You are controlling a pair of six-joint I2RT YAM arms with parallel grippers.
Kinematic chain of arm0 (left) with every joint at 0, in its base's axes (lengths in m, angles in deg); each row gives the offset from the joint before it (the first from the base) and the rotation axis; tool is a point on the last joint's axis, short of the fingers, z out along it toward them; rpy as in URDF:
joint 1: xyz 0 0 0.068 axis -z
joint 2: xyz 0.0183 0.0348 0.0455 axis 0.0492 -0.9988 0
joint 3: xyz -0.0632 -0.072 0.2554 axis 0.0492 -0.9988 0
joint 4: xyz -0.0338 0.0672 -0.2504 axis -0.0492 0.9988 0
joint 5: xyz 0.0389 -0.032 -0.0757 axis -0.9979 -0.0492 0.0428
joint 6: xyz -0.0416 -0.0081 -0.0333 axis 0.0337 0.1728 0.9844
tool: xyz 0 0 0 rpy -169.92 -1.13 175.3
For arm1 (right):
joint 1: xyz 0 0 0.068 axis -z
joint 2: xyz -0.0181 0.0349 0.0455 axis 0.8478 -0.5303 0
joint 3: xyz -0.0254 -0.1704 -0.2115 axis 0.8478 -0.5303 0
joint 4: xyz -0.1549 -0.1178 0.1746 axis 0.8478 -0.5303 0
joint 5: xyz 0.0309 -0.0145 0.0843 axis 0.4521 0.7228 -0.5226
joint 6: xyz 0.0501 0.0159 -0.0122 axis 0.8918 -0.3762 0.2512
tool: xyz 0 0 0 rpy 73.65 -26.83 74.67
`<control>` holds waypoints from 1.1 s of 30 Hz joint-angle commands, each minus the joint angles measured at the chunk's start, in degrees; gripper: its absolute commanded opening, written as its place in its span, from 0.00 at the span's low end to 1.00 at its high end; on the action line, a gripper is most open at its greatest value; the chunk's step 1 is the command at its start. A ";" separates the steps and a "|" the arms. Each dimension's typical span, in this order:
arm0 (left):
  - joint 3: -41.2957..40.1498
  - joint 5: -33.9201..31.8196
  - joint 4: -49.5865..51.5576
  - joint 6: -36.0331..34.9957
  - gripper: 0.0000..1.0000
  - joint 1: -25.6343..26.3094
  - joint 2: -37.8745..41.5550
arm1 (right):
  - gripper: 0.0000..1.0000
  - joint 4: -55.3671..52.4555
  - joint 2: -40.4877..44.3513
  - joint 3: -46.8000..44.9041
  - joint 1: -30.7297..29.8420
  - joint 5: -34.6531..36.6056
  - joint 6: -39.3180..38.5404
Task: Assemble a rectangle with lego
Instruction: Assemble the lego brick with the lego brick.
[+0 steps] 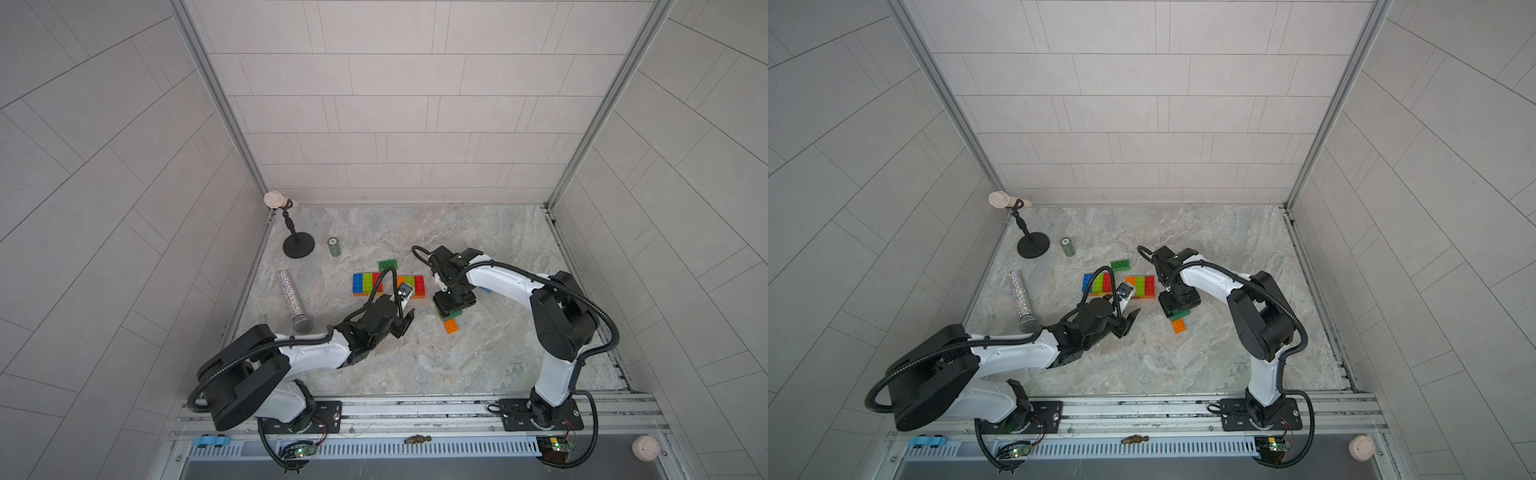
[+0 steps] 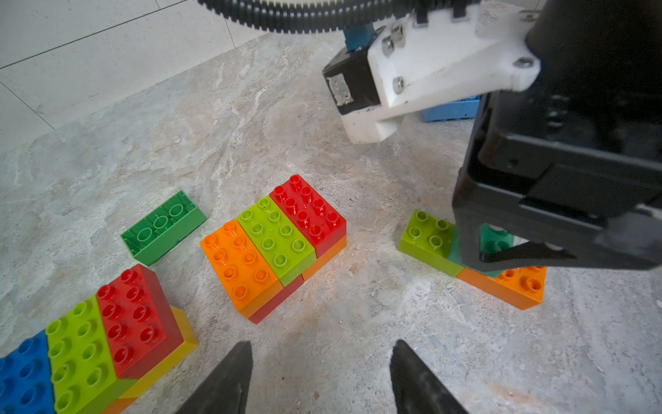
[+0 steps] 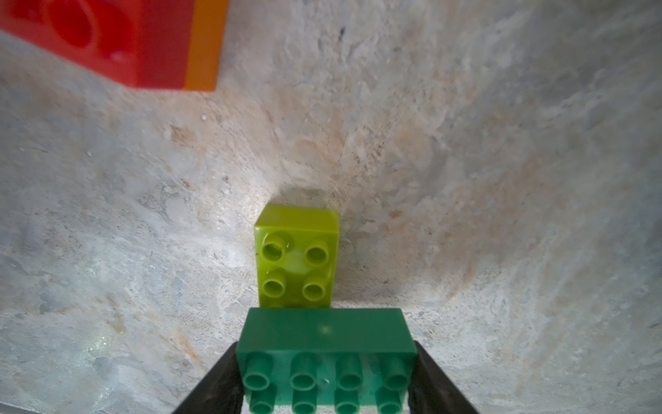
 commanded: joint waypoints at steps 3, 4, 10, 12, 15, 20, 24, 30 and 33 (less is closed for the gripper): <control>1.16 -0.04 -0.72 0.38 0.66 -0.10 -0.25 | 0.40 0.04 -0.91 -0.65 -0.23 1.09 -0.43; 1.16 0.03 -0.72 0.44 0.66 -0.11 -0.28 | 0.39 0.06 -0.96 -0.65 -0.29 1.12 -0.58; 1.16 -0.03 -0.64 0.39 0.66 -0.11 -0.12 | 0.34 -0.20 -1.66 -1.50 0.69 1.12 -2.06; 1.16 -0.12 -0.52 0.39 0.66 -0.14 -0.17 | 0.31 -0.89 -1.67 -1.61 1.22 1.25 -3.02; 1.22 -0.13 -0.61 0.27 0.66 -0.12 -0.28 | 0.29 -1.52 -1.68 -1.52 1.57 1.31 -3.94; 1.60 0.12 -0.71 0.07 0.66 -0.11 -0.58 | 0.24 -0.51 -2.78 -3.11 0.85 1.66 -3.52; 1.43 0.03 -0.67 0.04 0.66 -0.12 -0.41 | 0.21 0.88 -3.72 -4.88 0.65 2.25 -3.63; 1.34 -0.59 -0.33 -0.17 0.66 -0.11 0.14 | 0.11 1.29 -5.87 -6.42 0.59 3.46 -4.80; 1.34 -1.49 -0.29 -0.26 0.66 -0.18 0.42 | 0.07 1.29 -6.00 -6.97 0.46 4.15 -5.09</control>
